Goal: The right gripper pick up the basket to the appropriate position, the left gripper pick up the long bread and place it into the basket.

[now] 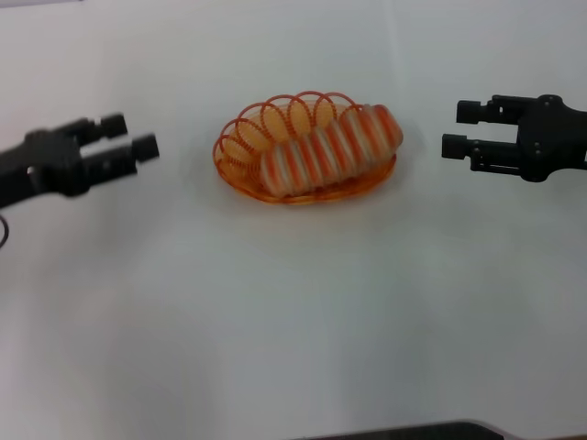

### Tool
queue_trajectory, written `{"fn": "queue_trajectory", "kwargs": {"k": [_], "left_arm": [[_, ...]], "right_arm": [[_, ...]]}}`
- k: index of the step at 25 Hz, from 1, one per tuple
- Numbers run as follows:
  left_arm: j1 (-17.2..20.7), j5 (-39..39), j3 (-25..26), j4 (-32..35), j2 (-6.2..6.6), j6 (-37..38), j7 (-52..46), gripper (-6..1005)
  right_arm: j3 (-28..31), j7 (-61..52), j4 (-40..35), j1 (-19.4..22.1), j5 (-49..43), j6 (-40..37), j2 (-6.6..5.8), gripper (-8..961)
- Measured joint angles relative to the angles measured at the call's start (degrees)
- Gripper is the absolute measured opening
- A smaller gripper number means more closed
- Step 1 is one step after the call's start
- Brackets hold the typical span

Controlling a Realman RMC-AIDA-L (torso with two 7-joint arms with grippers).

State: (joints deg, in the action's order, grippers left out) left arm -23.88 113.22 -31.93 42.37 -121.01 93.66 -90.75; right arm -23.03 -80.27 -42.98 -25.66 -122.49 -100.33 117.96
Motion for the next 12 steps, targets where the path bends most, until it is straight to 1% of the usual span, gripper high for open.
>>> {"fn": "queue_trajectory", "kwargs": {"k": [5,12], "left_arm": [[-0.17,6.29,-0.31,-0.18,0.03,1.41,0.19,785],[-0.50,7.83,-0.20,-0.25,0.21,1.09,0.11,785]], "right_arm": [[-1.00,-0.45,0.16,-0.48,-0.05,0.05,-0.02,674],[-1.46,-0.58,0.41,-0.53,-0.10,0.54,0.15,674]]}}
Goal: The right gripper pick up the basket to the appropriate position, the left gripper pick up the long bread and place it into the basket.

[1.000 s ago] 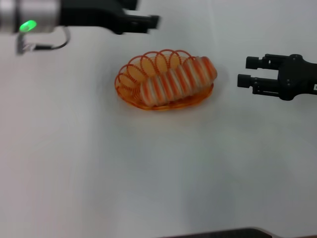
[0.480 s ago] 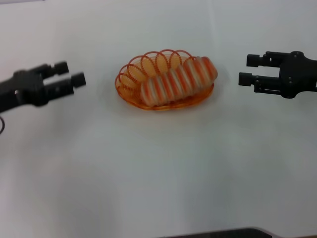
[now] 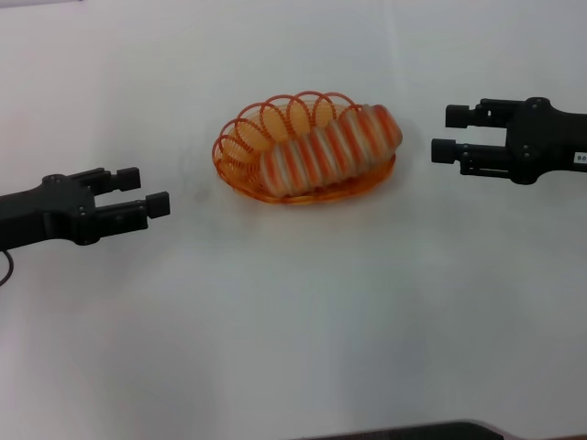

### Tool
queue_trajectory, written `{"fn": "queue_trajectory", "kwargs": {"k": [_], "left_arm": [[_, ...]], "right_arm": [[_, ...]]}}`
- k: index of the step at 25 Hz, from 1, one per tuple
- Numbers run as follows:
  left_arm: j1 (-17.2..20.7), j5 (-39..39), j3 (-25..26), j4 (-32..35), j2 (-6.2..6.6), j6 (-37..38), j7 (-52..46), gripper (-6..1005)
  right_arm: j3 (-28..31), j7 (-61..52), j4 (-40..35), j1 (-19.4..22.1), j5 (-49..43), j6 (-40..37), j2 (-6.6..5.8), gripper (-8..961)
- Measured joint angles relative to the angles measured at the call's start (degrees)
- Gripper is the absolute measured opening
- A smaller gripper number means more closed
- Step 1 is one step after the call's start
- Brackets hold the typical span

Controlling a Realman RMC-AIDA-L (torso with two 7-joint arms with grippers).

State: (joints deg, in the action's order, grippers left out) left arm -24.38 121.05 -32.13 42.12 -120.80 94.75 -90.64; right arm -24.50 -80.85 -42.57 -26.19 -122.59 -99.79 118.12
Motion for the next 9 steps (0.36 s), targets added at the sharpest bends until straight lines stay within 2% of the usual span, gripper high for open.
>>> {"fn": "queue_trajectory", "kwargs": {"k": [9], "left_arm": [[-0.73,0.60,-0.09,-0.18,0.13,-0.07,-0.19,785]], "right_arm": [[-0.66,-0.18,0.03,-0.18,-0.10,0.23,0.09,674]]}}
